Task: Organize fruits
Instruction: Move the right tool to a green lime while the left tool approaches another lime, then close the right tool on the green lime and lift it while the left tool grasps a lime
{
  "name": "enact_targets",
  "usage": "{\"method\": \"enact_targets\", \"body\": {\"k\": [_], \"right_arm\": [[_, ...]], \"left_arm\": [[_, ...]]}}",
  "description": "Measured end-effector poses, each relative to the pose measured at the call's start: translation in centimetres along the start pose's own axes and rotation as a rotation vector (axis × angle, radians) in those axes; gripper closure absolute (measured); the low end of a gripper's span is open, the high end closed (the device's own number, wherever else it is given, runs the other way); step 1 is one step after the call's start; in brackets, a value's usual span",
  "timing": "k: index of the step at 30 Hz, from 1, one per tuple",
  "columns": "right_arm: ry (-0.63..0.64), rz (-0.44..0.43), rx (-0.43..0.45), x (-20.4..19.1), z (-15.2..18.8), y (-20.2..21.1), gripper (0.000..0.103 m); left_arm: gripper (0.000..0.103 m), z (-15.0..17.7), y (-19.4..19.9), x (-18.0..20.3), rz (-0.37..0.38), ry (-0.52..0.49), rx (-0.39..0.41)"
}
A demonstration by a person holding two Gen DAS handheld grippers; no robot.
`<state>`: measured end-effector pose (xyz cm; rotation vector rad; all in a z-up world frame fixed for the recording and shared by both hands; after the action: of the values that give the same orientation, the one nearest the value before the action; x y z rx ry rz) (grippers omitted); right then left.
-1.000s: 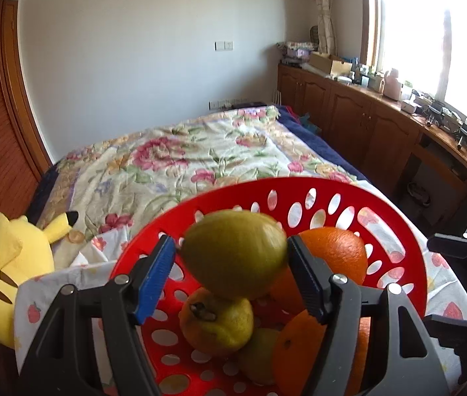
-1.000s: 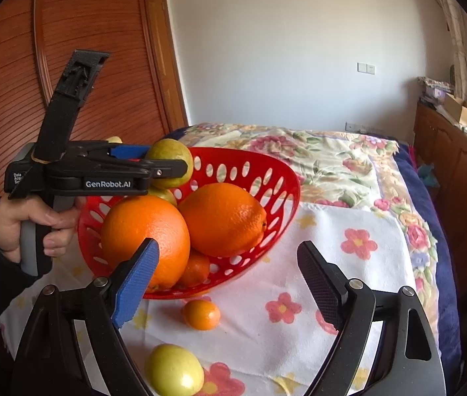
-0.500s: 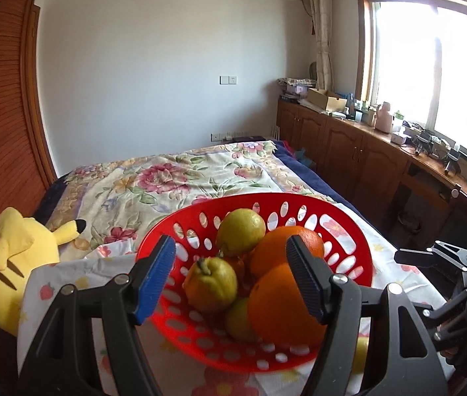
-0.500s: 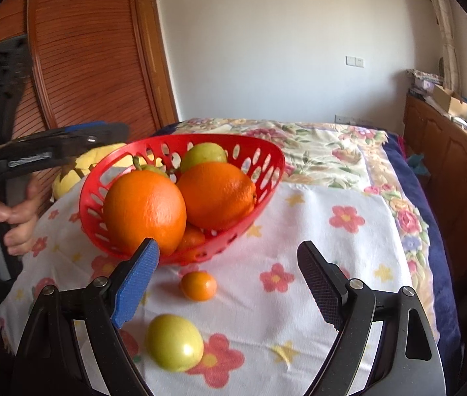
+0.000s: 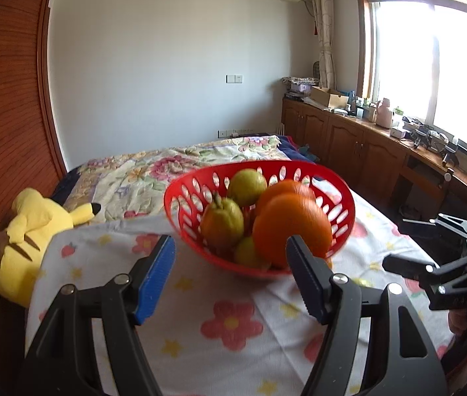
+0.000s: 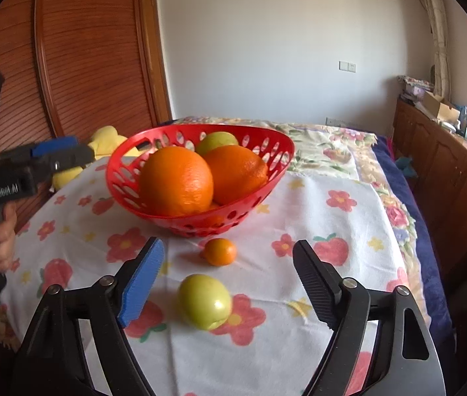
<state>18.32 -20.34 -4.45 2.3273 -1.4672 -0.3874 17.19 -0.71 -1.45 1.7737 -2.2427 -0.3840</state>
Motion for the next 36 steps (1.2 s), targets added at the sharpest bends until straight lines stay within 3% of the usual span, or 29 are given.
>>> {"method": "enact_targets", "body": {"k": [6, 21, 23, 36], "right_arm": [[0.007, -0.005, -0.021, -1.1, 1.5, -0.2, 0.032], [-0.017, -0.030, -0.109, -1.3, 4.4, -2.8, 0.034], [-0.007, -0.024, -0.112, -1.5, 4.6, -2.9, 0.038], [0.012, -0.038, -0.166, -1.9, 5.6, -4.1, 0.042]], "left_arm": [[0.033, 2.0, 1.1, -0.3, -0.001, 0.011, -0.024], [0.033, 4.1, 3.1, 1.3, 0.010, 0.014, -0.029], [0.033, 4.4, 3.2, 1.3, 0.014, 0.019, -0.029], [0.033, 5.5, 1.9, 2.8, 0.037, 0.024, -0.060]]}}
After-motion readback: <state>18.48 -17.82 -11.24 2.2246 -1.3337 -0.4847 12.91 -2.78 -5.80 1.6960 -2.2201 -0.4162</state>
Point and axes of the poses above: each gripper's, at about its wrist camera, not at the fingertips, and y roughly against the way its jaws point, x to its right, z to its underside, the point moved 2 cm from there along -y, roughly the way its jaws point, and after that the axes turned 11 degrees about x, right-handed, at the moved point
